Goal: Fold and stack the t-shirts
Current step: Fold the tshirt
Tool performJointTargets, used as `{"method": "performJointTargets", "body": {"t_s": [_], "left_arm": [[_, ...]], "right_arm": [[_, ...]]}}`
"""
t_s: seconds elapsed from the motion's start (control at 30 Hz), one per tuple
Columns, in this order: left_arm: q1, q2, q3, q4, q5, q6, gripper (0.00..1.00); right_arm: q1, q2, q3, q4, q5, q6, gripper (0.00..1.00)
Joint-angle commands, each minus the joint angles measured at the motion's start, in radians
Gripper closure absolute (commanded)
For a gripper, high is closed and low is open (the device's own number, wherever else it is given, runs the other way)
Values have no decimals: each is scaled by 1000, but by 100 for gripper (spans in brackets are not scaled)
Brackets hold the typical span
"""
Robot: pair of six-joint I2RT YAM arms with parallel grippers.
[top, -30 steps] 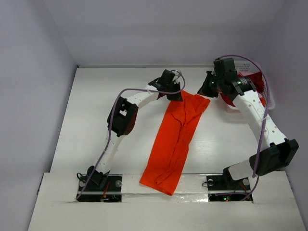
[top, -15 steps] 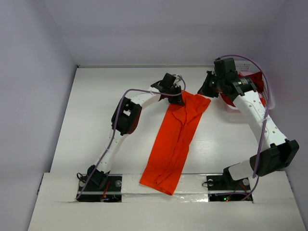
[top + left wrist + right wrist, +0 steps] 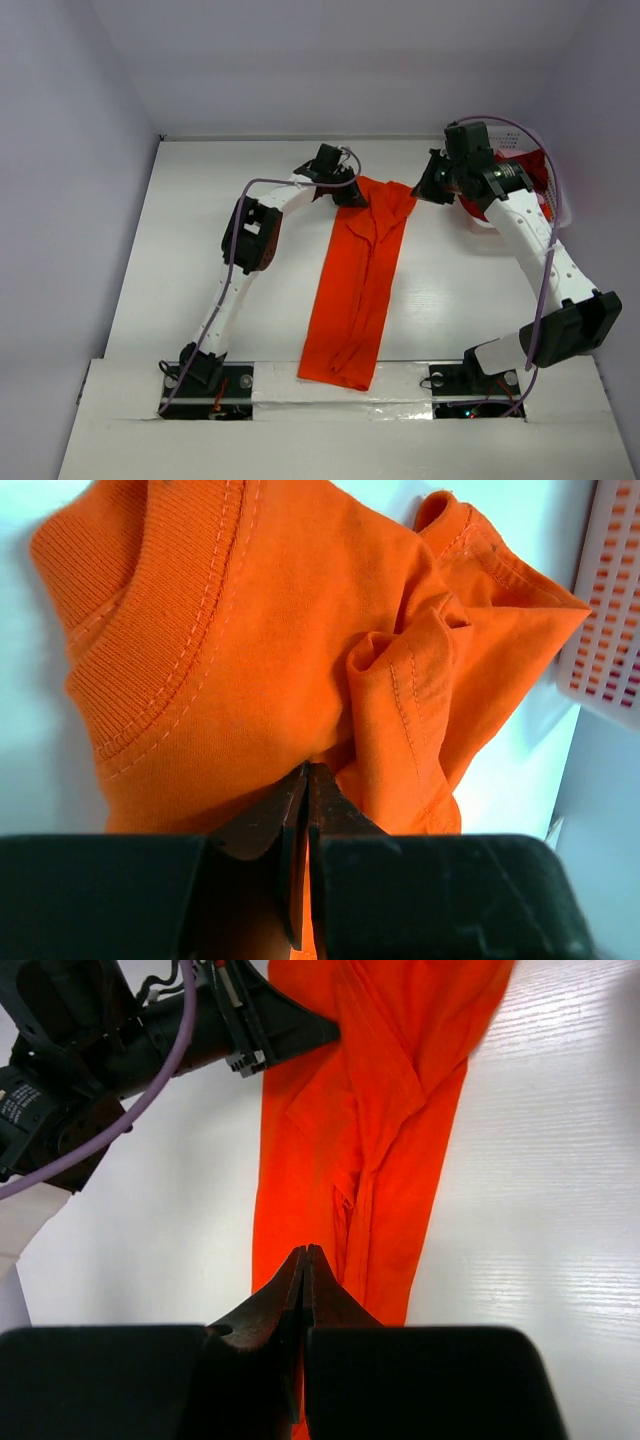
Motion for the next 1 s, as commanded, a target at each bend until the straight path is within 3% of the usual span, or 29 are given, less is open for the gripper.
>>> {"method": "performJointTargets", "body": {"t_s": [0.0,0.5,0.97], "left_arm": [[35,-29,-39,-37,-89,2,100],[213,-26,-12,-46,-92,-14,100],[235,86,168,-105,22,6,100]], "right_arm": [[-5,-32,5,11,-15,-2,100],[-5,-23,2,17,-27,-2,100],[-5,-6,-22,43,-50,2,100]]}}
